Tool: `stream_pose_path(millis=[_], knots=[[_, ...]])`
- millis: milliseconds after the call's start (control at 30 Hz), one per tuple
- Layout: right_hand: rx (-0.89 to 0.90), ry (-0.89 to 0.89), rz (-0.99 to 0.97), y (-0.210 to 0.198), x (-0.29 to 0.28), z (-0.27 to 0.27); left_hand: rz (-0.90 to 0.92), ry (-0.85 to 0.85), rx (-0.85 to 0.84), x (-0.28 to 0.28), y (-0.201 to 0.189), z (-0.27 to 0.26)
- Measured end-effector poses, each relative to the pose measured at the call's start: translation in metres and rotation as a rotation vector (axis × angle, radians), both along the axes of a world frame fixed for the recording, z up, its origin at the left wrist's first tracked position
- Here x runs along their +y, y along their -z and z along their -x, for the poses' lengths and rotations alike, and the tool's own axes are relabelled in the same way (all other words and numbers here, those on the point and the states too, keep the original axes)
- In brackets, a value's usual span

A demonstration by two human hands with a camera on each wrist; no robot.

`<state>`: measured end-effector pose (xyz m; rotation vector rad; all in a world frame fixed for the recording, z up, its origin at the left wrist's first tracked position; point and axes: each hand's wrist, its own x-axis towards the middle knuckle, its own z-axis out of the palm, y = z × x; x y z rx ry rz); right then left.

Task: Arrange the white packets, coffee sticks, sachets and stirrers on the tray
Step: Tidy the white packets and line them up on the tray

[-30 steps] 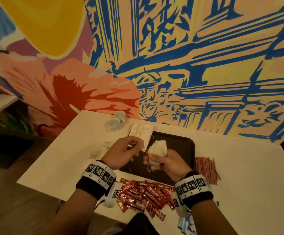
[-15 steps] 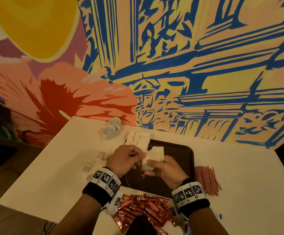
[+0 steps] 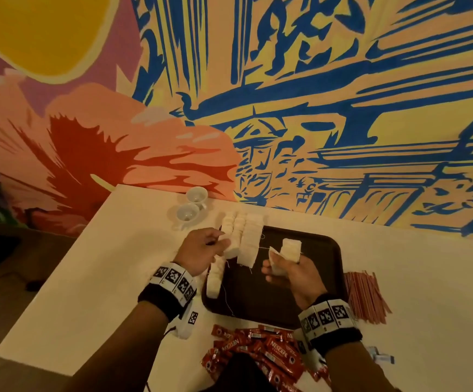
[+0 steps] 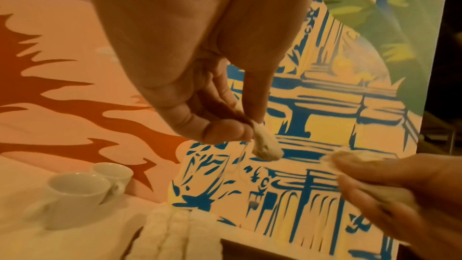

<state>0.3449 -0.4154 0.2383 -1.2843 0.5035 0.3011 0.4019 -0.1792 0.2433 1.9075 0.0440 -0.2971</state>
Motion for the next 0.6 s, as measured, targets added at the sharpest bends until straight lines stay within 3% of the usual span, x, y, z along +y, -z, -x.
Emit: stream_pose_path(millis=[267, 433, 600], knots=[[0.098, 0.160, 0.103, 0.023, -0.016, 0.011, -0.259, 0.055, 0.032, 0.024, 0.049, -0.073], [0.160, 0.208, 0.119, 0.027, -0.027, 0.024, -0.526, 0.285, 0.097, 0.008, 0.091, -0.103], [0.206, 0.260, 0.155, 0.036, -0.033, 0.032, -0.623, 0.462, 0.177, -0.015, 0.119, -0.121]])
